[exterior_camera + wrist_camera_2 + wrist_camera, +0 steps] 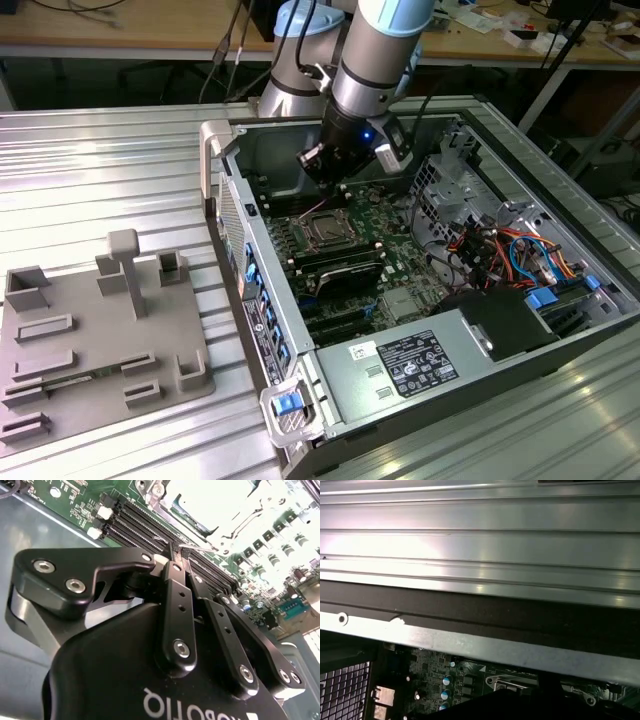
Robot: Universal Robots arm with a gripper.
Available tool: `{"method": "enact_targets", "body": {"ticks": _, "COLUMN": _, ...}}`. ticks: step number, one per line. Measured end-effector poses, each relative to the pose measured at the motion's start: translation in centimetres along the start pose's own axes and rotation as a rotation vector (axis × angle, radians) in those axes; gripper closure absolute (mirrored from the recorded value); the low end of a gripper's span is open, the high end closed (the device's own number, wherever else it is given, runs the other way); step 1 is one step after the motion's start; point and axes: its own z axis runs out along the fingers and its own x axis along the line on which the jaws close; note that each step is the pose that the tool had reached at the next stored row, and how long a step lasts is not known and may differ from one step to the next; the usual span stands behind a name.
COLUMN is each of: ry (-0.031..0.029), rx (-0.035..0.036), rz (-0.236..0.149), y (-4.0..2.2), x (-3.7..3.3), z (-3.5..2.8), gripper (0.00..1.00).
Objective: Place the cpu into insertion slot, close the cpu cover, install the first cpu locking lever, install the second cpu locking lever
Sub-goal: 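Install the first cpu locking lever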
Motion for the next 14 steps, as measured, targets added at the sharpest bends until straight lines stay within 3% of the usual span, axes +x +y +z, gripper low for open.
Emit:
{"method": "enact_targets", "body": {"ticks": 6, "ry": 0.0, "rx": 0.0, "rz": 0.0, "y": -0.11, "x": -0.69, "z": 0.51, "gripper": 0.89}}
{"method": "enact_targets", "body": {"ticks": 14, "ry": 0.0, "rx": 0.0, "rz": 0.0, "y": -0.2, "x": -0.91, "z": 1.34, "gripper": 0.89}}
